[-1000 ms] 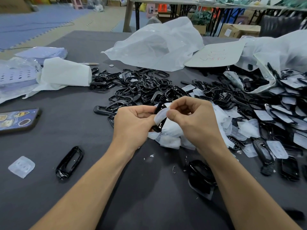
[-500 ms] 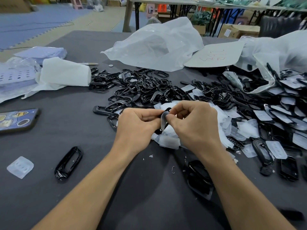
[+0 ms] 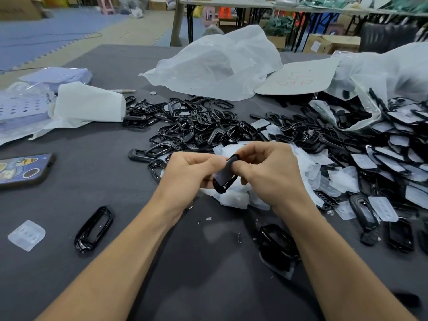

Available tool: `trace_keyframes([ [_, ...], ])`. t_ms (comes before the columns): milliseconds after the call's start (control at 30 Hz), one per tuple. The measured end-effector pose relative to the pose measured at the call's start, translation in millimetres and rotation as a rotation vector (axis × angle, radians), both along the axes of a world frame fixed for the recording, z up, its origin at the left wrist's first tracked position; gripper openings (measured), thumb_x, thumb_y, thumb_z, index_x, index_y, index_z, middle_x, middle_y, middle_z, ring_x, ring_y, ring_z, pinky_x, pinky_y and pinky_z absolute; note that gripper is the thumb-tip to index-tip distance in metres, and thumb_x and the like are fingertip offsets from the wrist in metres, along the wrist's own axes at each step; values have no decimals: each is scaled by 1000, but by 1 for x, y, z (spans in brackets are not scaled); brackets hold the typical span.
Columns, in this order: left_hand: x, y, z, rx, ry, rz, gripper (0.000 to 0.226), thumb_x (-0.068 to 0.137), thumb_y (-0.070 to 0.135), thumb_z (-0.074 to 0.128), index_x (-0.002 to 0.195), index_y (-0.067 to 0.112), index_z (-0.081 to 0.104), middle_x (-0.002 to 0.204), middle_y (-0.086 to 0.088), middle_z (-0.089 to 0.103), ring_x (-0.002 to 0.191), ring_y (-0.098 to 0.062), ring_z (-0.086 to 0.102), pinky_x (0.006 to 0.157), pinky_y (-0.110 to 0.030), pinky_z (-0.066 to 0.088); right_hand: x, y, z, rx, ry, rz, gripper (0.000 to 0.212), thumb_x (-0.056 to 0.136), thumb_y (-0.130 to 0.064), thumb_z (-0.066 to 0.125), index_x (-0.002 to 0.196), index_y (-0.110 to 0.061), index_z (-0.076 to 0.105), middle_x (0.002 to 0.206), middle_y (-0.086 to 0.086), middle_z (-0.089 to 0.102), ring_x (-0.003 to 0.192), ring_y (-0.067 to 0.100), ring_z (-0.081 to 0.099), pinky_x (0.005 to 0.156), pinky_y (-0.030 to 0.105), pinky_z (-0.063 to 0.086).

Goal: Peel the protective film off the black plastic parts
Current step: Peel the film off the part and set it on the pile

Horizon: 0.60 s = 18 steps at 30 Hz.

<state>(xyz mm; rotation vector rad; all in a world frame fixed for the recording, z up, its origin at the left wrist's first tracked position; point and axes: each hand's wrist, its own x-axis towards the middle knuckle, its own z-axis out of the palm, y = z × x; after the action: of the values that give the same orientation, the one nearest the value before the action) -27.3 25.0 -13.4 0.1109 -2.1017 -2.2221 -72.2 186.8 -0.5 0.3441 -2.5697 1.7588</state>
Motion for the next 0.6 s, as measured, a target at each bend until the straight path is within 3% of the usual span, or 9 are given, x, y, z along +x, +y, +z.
trace_keyframes([
  [67,1,2,-1,-58,17,0,27,88,-2,73,88,22,86,80,-5,80,65,-9,70,58,-17,52,-1,1,0,-85,-55,14,17,73,-2,74,71,-19,77,66,3,74,51,15,60,56,32,51],
  [167,2,3,-1,-75,19,32,35,83,-10,73,87,24,85,79,-4,80,60,-3,70,50,-11,47,-1,1,1,-232,-138,58,22,77,9,69,81,-11,78,67,7,71,50,14,55,51,23,45],
  [267,1,2,-2,-38,9,70,33,83,-11,74,91,20,84,82,-6,81,61,-7,70,52,-15,50,-3,2,1,-303,-192,80,22,83,10,65,90,-6,79,72,11,71,55,14,57,55,22,48],
  [467,-1,2,-5,-25,3,77,32,79,-10,79,103,12,81,85,-7,81,69,-11,74,59,-16,54,-3,0,2,-333,-177,51,26,85,11,67,81,-12,78,68,11,71,51,14,59,52,23,51],
  [600,-1,3,-4,-17,-2,31,26,82,-4,80,92,20,84,86,-8,81,67,-12,73,57,-18,54,-3,0,1,-340,-159,15,25,86,11,67,80,-11,76,66,12,71,50,15,58,51,23,50],
])
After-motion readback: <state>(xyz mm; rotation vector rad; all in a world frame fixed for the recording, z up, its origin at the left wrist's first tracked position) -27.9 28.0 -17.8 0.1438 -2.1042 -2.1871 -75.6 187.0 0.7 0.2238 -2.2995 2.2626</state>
